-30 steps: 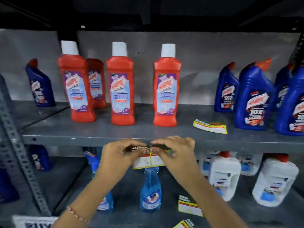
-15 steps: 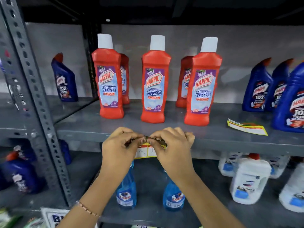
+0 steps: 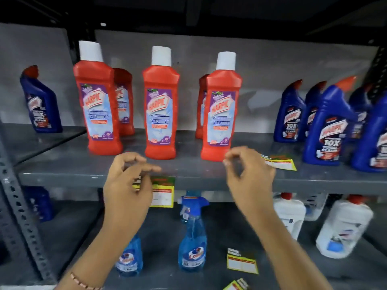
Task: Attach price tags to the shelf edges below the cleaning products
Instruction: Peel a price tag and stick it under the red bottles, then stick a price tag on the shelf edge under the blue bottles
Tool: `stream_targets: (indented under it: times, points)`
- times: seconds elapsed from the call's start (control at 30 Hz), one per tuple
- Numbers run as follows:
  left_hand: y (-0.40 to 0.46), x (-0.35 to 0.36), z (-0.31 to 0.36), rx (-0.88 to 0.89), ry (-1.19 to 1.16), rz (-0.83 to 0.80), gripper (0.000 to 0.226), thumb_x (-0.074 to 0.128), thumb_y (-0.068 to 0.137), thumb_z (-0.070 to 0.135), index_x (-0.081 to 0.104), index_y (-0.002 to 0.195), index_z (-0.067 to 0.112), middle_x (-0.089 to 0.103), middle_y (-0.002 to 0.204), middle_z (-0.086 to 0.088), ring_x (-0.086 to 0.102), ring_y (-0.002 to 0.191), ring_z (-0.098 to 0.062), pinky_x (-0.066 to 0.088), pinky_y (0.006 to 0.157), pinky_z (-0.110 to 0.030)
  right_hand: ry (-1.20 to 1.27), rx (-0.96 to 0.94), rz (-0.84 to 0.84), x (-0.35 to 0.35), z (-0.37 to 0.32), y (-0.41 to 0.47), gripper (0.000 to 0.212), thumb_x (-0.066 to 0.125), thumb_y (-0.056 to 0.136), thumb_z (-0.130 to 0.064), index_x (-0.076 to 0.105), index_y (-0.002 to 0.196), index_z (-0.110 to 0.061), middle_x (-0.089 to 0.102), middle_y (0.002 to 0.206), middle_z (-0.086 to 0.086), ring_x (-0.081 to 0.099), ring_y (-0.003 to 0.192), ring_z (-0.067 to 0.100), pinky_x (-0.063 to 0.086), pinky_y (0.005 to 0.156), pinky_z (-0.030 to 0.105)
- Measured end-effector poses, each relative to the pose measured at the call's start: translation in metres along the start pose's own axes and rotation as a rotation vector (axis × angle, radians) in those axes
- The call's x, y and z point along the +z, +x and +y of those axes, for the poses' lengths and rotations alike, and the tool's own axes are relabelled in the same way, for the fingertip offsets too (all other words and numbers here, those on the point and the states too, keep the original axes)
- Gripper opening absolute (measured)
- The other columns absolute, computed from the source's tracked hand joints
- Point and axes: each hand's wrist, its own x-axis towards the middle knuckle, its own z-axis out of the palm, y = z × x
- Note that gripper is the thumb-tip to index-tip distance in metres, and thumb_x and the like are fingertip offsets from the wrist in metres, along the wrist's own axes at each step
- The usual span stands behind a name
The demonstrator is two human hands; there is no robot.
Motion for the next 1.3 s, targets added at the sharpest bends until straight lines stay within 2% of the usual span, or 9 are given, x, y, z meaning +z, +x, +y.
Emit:
stream_targets:
  times: [0.17,0.3,0.37,0.5,0.6,0.67,0.8,1.0,1.3]
  points:
    - [0.006,0.066,0.047,0.169,-0.088,-0.214,0.033,0.060,0.075,-0.019,0.076,0.075,0.010,0.063,0.091,0.005,0.060,0.084,0.002,0.042,0.070,-0.003,-0.399,0.439,-0.211,-0.058,0.079,0.056,0.039,0.061,0.084,-0.046,0.055,0.117,-0.025,0.061,0.121,0.011,0.052,0.117,0.037,0.035,0.097,0.052]
    - [0.023,0.133,0.080,-0.026,-0.113,-0.433,0.028,0.060,0.085,-0.001,0.074,0.095,0.020,0.071,0.095,0.008,0.061,0.075,-0.002,0.041,0.070,0.001,-0.189,0.560,-0.433,-0.062,0.114,0.085,0.039,0.074,0.071,-0.041,0.062,0.107,-0.033,0.067,0.114,0.002,0.060,0.109,0.030,0.040,0.100,0.046]
    - [0.035,0.165,0.086,-0.161,-0.104,-0.561,0.027,0.061,0.088,0.009,0.068,0.112,0.020,0.070,0.110,0.005,0.062,0.077,-0.003,0.045,0.076,-0.002,0.012,0.534,-0.425,-0.059,0.126,0.092,0.018,0.077,0.070,-0.025,0.070,0.084,-0.033,0.074,0.100,0.000,0.068,0.094,0.022,0.052,0.085,0.035]
    - [0.047,0.205,0.096,-0.309,-0.069,-0.647,0.053,0.066,0.087,0.030,0.051,0.134,0.011,0.060,0.133,-0.006,0.061,0.115,-0.023,0.048,0.104,-0.043,0.238,0.405,-0.384,-0.067,0.137,0.090,0.023,0.067,0.083,-0.001,0.078,0.079,-0.021,0.076,0.080,0.001,0.064,0.058,0.001,0.043,0.052,0.013]
    - [0.045,0.216,0.112,-0.295,-0.114,-0.604,0.035,0.070,0.085,0.027,0.066,0.116,0.011,0.073,0.110,-0.006,0.068,0.102,-0.022,0.055,0.095,-0.043,0.450,0.352,-0.328,-0.083,0.140,0.089,0.021,0.068,0.084,0.002,0.077,0.083,-0.017,0.077,0.091,0.005,0.068,0.074,0.007,0.054,0.066,0.020]
    - [0.041,0.220,0.129,-0.325,-0.250,-0.548,0.020,0.072,0.084,0.015,0.072,0.102,0.006,0.076,0.090,-0.007,0.073,0.079,-0.016,0.061,0.070,-0.028,0.501,0.306,-0.307,-0.101,0.147,0.085,0.019,0.068,0.085,0.000,0.077,0.089,-0.016,0.077,0.092,-0.003,0.070,0.083,0.009,0.057,0.072,0.020]
    - [0.016,0.236,0.179,-0.341,-0.342,-0.631,0.012,0.076,0.081,0.010,0.073,0.091,0.005,0.072,0.070,-0.009,0.056,0.046,-0.008,0.041,0.037,-0.014,0.586,0.275,-0.211,-0.153,0.176,0.061,0.022,0.072,0.082,0.000,0.076,0.095,-0.017,0.077,0.091,-0.008,0.071,0.085,0.004,0.056,0.069,0.017]
    - [-0.053,0.306,0.248,-0.174,-0.166,-0.769,0.025,0.071,0.085,0.025,0.065,0.068,0.008,0.064,0.051,-0.011,0.057,0.037,-0.017,0.051,0.041,-0.030,0.556,0.364,-0.052,-0.223,0.253,0.026,0.027,0.079,0.075,-0.007,0.073,0.094,-0.025,0.077,0.088,-0.010,0.073,0.077,0.006,0.057,0.068,0.019]
    - [-0.091,0.366,0.282,-0.088,0.064,-0.707,0.031,0.058,0.093,0.029,0.061,0.075,0.004,0.071,0.072,-0.017,0.069,0.064,-0.031,0.058,0.068,-0.048,0.413,0.371,0.027,-0.243,0.307,0.024,0.025,0.075,0.078,-0.002,0.072,0.084,-0.027,0.073,0.084,-0.012,0.068,0.075,-0.007,0.047,0.062,0.003]
